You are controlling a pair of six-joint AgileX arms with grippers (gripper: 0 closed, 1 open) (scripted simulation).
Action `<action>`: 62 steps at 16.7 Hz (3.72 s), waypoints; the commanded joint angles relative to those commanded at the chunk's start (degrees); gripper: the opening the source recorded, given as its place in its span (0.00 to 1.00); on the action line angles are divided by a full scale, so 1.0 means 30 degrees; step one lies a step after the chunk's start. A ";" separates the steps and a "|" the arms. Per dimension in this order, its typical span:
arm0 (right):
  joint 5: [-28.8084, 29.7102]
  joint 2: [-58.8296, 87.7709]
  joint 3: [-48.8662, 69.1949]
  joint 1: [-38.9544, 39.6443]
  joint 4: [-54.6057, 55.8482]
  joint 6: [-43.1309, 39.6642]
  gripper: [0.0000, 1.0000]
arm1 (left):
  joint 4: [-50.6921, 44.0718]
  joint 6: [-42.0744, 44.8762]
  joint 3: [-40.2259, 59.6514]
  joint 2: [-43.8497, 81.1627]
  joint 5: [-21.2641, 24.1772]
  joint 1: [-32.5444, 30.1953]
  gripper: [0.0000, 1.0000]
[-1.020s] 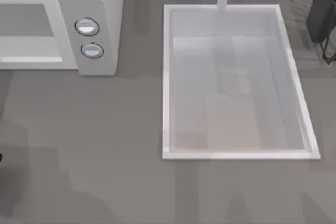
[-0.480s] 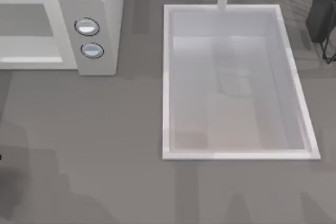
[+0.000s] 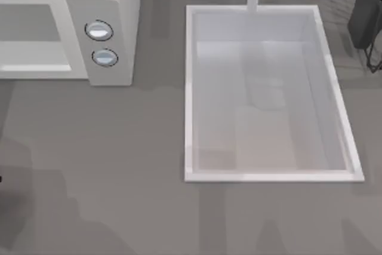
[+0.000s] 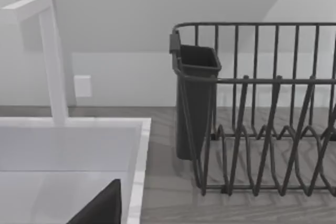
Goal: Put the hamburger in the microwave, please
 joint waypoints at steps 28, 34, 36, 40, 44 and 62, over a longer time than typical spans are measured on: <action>0.0000 0.0000 0.0000 0.0000 0.0000 0.0000 1.00 | -0.9694 -0.0061 0.5747 -0.4553 0.0328 -0.0036 0.00; 0.0000 0.0000 0.0000 0.0000 0.0000 0.0000 1.00 | -0.7734 -0.0431 0.5471 -0.3994 0.0376 -0.0272 0.00; 0.0000 0.0000 0.0000 0.0000 0.0000 0.0000 1.00 | -0.5610 -0.0821 0.5209 -0.3478 0.0467 -0.0556 0.00; 0.0000 0.0000 0.0000 0.0000 0.0000 0.0000 1.00 | 0.0918 -0.1980 0.4318 -0.1805 0.0867 -0.1235 0.00; 0.0000 0.0000 0.0000 0.0000 0.0000 0.0000 1.00 | 0.9534 -0.3607 0.3074 0.0369 0.1565 -0.1855 0.00; 0.0000 0.0000 0.0000 0.0000 0.0000 0.0000 1.00 | 2.9169 -0.7791 -0.0125 0.5782 0.3805 -0.2584 0.00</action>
